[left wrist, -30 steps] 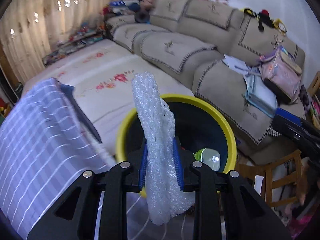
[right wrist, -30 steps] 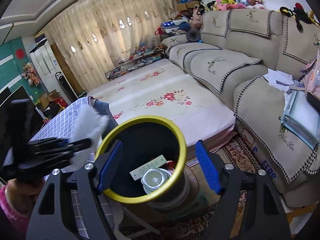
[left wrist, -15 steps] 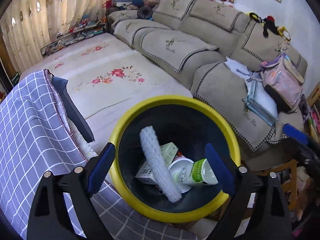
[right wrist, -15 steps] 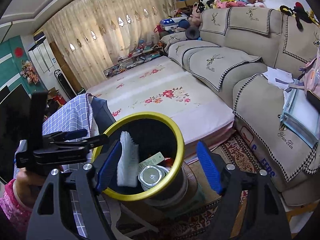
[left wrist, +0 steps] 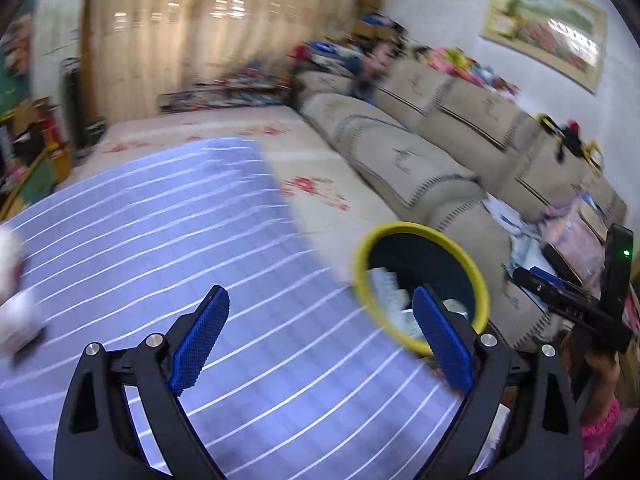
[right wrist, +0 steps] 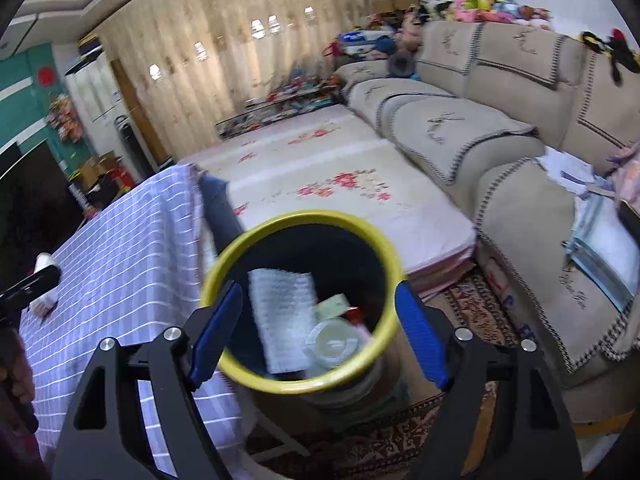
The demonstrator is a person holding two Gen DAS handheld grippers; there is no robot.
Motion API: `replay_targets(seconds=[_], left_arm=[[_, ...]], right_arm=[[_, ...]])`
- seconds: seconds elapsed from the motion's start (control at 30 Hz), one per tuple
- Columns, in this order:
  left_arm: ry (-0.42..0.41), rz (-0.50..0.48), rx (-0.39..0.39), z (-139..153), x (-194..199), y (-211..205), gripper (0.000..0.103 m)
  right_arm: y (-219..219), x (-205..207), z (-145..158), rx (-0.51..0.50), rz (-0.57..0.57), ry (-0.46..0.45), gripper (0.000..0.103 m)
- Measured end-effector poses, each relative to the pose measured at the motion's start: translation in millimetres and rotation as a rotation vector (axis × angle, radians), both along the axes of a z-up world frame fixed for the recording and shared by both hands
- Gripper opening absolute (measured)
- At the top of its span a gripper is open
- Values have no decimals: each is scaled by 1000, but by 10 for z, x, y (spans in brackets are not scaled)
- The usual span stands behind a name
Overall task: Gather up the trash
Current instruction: 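Move the right gripper back over the table to the white pill bottle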
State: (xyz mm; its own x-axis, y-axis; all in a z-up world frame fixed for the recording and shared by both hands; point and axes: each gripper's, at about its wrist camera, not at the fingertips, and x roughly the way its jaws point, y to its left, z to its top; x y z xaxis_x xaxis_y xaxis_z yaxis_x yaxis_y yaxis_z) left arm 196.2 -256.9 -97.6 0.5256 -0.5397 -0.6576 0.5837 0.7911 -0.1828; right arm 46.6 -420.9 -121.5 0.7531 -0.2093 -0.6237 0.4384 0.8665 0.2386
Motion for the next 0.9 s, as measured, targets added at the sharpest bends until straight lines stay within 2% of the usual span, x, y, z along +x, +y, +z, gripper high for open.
replay_targets(seconds=[0.1, 0.27, 0.47, 0.57, 0.67, 0.77, 0.9], left_arm=[[-49, 146, 13, 94, -140, 742, 92], [-109, 370, 61, 202, -447, 1871, 92], [-119, 568, 61, 247, -778, 2997, 95], [-124, 610, 57, 210, -902, 3321, 95], [-123, 611, 41, 171, -952, 3487, 95], [-110, 596, 5, 125, -1003, 3524, 95], [-93, 567, -21, 78, -1005, 3452, 95]], right_arm=[[311, 234, 45, -11, 96, 3, 74], [1104, 728, 185, -48, 299, -7, 74], [2197, 1242, 317, -77, 532, -20, 75], [2814, 1472, 354, -91, 658, -16, 76], [3415, 1679, 380, -108, 756, -18, 83], [3821, 1872, 360, -130, 802, -24, 91], [4127, 2201, 247, -146, 807, 22, 92]])
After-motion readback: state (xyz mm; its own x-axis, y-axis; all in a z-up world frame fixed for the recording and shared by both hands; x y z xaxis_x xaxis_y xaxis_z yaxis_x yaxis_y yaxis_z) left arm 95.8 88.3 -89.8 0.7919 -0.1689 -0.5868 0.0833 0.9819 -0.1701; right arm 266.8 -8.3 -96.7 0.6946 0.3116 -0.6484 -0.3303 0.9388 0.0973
